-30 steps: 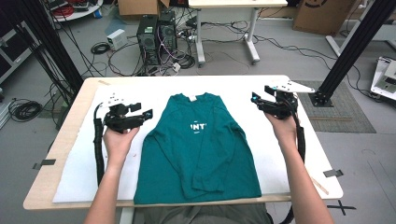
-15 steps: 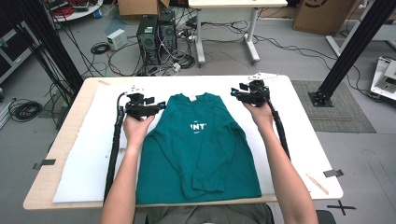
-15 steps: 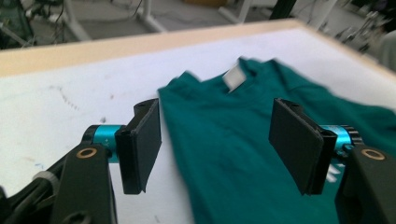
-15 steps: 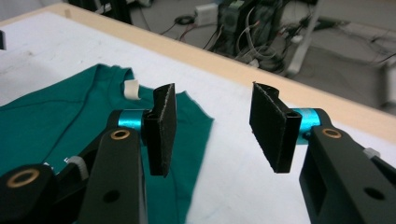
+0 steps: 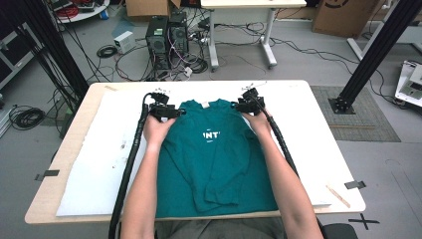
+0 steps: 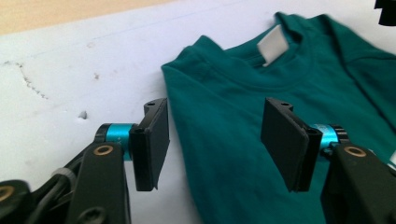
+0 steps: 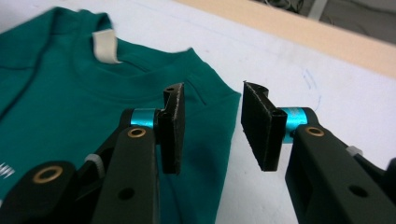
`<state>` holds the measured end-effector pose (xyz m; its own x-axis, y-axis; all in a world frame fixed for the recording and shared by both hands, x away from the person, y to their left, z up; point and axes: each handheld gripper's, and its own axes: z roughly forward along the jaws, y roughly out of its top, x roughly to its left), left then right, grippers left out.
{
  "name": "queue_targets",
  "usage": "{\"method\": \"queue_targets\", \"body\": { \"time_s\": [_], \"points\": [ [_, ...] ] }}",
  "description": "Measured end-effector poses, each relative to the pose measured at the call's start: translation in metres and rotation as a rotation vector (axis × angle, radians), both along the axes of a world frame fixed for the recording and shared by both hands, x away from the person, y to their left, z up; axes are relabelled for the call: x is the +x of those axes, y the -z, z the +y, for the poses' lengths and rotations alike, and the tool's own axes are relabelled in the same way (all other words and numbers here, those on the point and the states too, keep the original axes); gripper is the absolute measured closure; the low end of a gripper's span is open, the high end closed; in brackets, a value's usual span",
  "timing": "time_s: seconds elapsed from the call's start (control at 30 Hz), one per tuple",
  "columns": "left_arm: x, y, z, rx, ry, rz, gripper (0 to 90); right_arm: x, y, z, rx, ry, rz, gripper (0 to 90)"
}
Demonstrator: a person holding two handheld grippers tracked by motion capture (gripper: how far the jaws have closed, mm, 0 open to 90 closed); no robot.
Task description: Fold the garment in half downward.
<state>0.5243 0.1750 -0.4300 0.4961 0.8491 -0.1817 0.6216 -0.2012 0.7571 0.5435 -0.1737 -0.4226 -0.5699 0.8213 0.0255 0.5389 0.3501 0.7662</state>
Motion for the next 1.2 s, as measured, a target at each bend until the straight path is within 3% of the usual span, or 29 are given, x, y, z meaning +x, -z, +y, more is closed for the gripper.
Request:
{"method": "queue_targets", "body": {
  "time_s": [0.17, 0.27, 0.4, 0.5, 0.6, 0.67, 0.83, 1.07, 1.2],
  "points": [
    [0.010, 0.011, 0.000, 0.034, -0.012, 0.071, 46.4, 0.012, 0.011, 0.004, -0.028, 0.009, 0.085, 61.0],
    [0.011, 0.011, 0.002, 0.009, -0.020, 0.072, 48.1, 0.016, 0.016, 0.006, -0.065, 0.014, 0.098, 61.7],
    [0.011, 0.012, 0.001, 0.016, -0.019, 0.064, 54.3, 0.017, 0.020, 0.008, -0.057, 0.006, 0.117, 71.1],
    [0.010, 0.012, -0.004, 0.027, 0.012, 0.052, 66.4, 0.016, 0.020, 0.010, -0.053, -0.026, 0.116, 82.6],
    [0.008, 0.010, -0.009, 0.041, 0.028, 0.032, 83.0, 0.016, 0.019, 0.010, -0.051, -0.029, 0.117, 85.2],
    [0.007, 0.007, -0.009, 0.032, 0.024, 0.024, 85.2, 0.015, 0.017, 0.008, -0.031, -0.027, 0.123, 85.5],
    [0.003, -0.006, -0.003, -0.007, 0.030, -0.006, 86.5, 0.011, 0.004, 0.003, 0.005, -0.024, 0.089, 86.2],
    [-0.011, -0.032, -0.003, 0.009, 0.075, -0.100, 86.6, -0.004, -0.020, -0.003, 0.035, -0.052, 0.005, 86.2],
    [-0.025, -0.049, -0.004, -0.008, 0.109, -0.153, 86.6, -0.020, -0.035, -0.009, 0.064, -0.065, -0.046, 86.1]
  ]
}}
